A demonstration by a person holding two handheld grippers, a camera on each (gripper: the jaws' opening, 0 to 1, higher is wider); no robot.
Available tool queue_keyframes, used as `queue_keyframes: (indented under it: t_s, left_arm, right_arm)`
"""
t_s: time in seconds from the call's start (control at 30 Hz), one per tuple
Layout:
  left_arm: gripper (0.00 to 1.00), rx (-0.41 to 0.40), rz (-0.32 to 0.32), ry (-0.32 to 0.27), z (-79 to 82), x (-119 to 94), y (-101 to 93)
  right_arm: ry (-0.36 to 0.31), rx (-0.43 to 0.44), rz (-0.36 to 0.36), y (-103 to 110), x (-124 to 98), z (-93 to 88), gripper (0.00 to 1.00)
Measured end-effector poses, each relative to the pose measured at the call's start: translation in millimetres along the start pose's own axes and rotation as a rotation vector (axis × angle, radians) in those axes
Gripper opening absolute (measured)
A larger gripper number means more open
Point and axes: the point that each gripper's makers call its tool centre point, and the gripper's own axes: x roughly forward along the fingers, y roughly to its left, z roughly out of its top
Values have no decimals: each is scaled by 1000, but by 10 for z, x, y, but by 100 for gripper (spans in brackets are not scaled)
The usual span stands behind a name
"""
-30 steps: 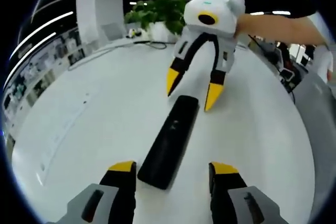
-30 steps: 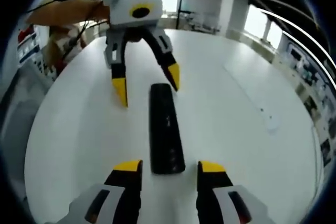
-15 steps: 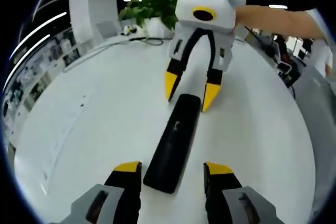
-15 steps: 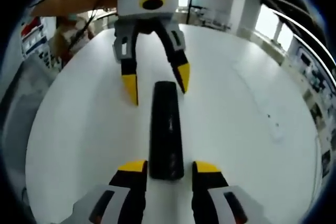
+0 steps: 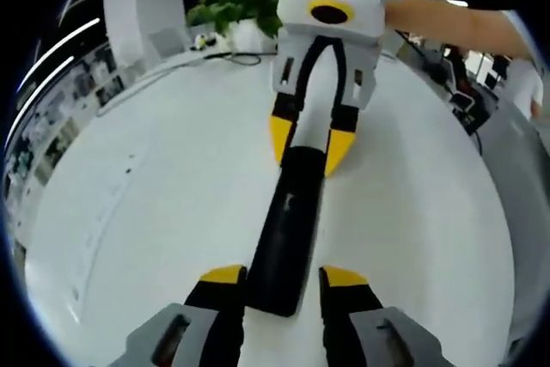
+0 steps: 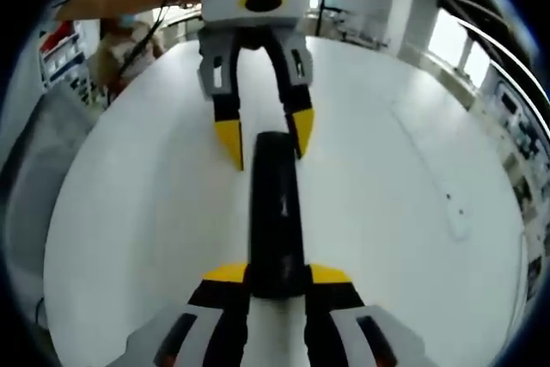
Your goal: Press the specified remote control buttons in sequence, fully releasing each button before pressing the next.
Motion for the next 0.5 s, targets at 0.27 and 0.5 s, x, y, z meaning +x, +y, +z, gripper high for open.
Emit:
queue_keyframes:
  t_s: [0.27,0.5]
  left_arm:
    - [25,26,-11,18,-5,-7,-5]
    - [25,37,-20,30,-3,-4,-1]
  right_arm:
    - [9,-12,11,1,5,1,21]
    - [18,-12,14,3,4,1,20]
